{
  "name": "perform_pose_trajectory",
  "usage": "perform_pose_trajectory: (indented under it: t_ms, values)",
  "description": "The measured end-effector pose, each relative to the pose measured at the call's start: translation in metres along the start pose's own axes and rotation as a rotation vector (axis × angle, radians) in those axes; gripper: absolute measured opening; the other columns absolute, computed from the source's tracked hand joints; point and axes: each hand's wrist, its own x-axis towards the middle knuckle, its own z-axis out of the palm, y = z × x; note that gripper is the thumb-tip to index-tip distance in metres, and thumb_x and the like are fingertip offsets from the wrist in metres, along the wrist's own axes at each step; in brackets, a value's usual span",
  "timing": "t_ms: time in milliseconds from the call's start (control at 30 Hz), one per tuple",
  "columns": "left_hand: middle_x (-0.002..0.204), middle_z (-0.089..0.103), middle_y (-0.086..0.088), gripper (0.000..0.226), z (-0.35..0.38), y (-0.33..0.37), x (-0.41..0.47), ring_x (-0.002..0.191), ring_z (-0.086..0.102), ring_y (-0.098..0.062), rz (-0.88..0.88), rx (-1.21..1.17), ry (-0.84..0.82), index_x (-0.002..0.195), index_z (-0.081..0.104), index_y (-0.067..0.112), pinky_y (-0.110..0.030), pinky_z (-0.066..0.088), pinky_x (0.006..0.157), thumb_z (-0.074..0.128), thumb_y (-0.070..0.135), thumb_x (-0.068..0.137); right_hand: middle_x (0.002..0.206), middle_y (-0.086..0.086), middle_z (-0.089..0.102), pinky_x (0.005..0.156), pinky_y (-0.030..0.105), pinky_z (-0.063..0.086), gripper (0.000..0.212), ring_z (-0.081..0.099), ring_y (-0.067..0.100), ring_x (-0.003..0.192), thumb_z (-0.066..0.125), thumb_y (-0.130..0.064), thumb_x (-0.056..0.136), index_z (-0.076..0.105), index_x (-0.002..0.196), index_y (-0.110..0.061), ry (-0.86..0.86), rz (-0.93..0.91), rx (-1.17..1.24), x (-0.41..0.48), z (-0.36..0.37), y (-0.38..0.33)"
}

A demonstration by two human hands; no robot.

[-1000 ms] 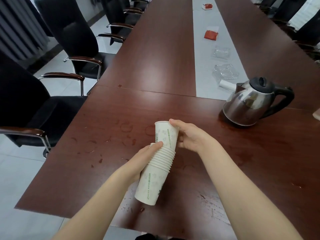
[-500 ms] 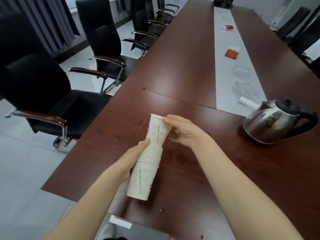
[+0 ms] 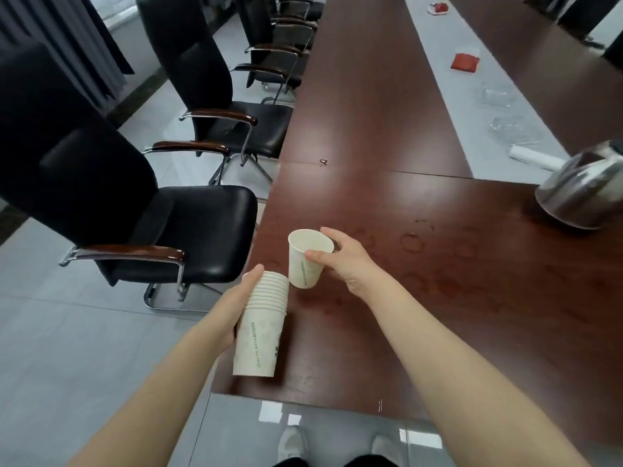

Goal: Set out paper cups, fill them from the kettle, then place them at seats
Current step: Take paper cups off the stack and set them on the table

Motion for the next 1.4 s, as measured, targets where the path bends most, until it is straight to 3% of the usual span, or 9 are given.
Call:
perform_pose_trajectory:
  t_ms: [233, 433, 633, 767, 967, 1133, 1267, 1333, 1400]
  values:
    - [0.084, 0.073, -0.012, 0.053, -0.023, -0.003, -0.002, 0.071, 0.070, -0.022, -0.001, -0.067, 0.013, 0.102, 0.068, 0.007, -0.032, 0.058, 0.066, 0.049, 0.055, 0.090, 0.134, 0.004, 0.054, 0.094, 0.024, 0.044, 0.079, 0.052, 0.017, 0.119, 0.082, -0.004, 0.069, 0.047, 0.139, -0.014, -0.004, -0.077, -0.104, 0.006, 0.028, 0.028]
    - [0.095, 0.073, -0.014, 0.054, -0.018, -0.001, -0.002, 0.078, 0.070, -0.023, 0.001, -0.097, 0.056, 0.116, 0.063, 0.006, -0.033, 0.058, 0.072, 0.051, 0.052, 0.090, 0.137, 0.000, 0.050, 0.101, 0.023, 0.037, 0.082, 0.047, 0.014, 0.122, 0.085, -0.009, 0.067, 0.046, 0.140, -0.014, -0.033, -0.112, -0.280, 0.008, 0.031, 0.046]
    - [0.103, 0.071, -0.017, 0.056, -0.015, 0.001, 0.000, 0.084, 0.069, -0.025, -0.002, -0.070, 0.043, 0.117, 0.063, 0.006, -0.035, 0.058, 0.074, 0.051, 0.053, 0.090, 0.129, 0.002, 0.055, 0.102, 0.037, 0.043, 0.079, 0.053, 0.021, 0.117, 0.084, -0.006, 0.066, 0.047, 0.135, -0.020, -0.073, -0.111, -0.368, 0.009, 0.029, 0.059]
    - [0.109, 0.069, -0.019, 0.064, -0.013, -0.001, -0.001, 0.091, 0.068, -0.028, -0.011, -0.049, 0.006, 0.119, 0.062, 0.006, -0.039, 0.056, 0.082, 0.056, 0.057, 0.081, 0.128, 0.002, 0.055, 0.099, 0.035, 0.046, 0.084, 0.053, 0.023, 0.118, 0.084, -0.007, 0.065, 0.043, 0.136, -0.023, -0.108, -0.084, -0.345, 0.012, 0.028, 0.063]
    - [0.108, 0.070, -0.019, 0.073, -0.013, -0.001, -0.001, 0.094, 0.068, -0.030, -0.001, -0.009, -0.047, 0.118, 0.063, 0.008, -0.042, 0.055, 0.087, 0.058, 0.061, 0.069, 0.152, 0.000, 0.034, 0.113, 0.032, 0.030, 0.099, 0.037, 0.016, 0.137, 0.083, -0.018, 0.071, 0.024, 0.150, -0.019, -0.116, -0.060, -0.335, 0.008, 0.027, 0.059]
    - [0.100, 0.073, -0.014, 0.052, -0.007, 0.003, -0.001, 0.089, 0.070, -0.026, 0.024, 0.031, -0.104, 0.108, 0.068, 0.010, -0.040, 0.055, 0.086, 0.053, 0.054, 0.084, 0.146, -0.001, 0.037, 0.107, 0.027, 0.029, 0.060, 0.034, 0.010, 0.132, 0.066, -0.037, 0.087, 0.041, 0.141, -0.024, 0.009, -0.123, -0.353, -0.010, 0.022, 0.035]
    - [0.091, 0.074, -0.011, 0.044, 0.004, 0.005, -0.001, 0.078, 0.071, -0.021, 0.035, 0.037, -0.154, 0.084, 0.077, 0.017, -0.035, 0.055, 0.076, 0.051, 0.051, 0.089, 0.102, -0.008, 0.062, 0.081, 0.019, 0.042, 0.005, 0.054, 0.004, 0.095, 0.063, -0.027, 0.091, 0.066, 0.094, -0.026, -0.040, -0.188, -0.250, -0.027, 0.015, 0.003]
    - [0.095, 0.073, -0.011, 0.044, 0.010, 0.007, -0.002, 0.083, 0.070, -0.023, 0.043, 0.046, -0.186, 0.089, 0.077, 0.018, -0.039, 0.053, 0.082, 0.054, 0.056, 0.083, 0.086, -0.011, 0.067, 0.068, 0.013, 0.048, 0.010, 0.059, -0.001, 0.078, 0.061, -0.021, 0.092, 0.069, 0.084, -0.023, -0.157, -0.158, -0.181, -0.036, 0.011, -0.010]
    - [0.098, 0.073, -0.012, 0.053, 0.018, 0.008, -0.002, 0.085, 0.069, -0.024, 0.038, 0.024, -0.206, 0.101, 0.074, 0.015, -0.040, 0.052, 0.084, 0.059, 0.059, 0.075, 0.078, -0.013, 0.069, 0.067, 0.012, 0.048, 0.014, 0.060, -0.002, 0.074, 0.061, -0.017, 0.091, 0.069, 0.080, -0.021, -0.235, -0.132, -0.160, -0.042, 0.006, -0.016]
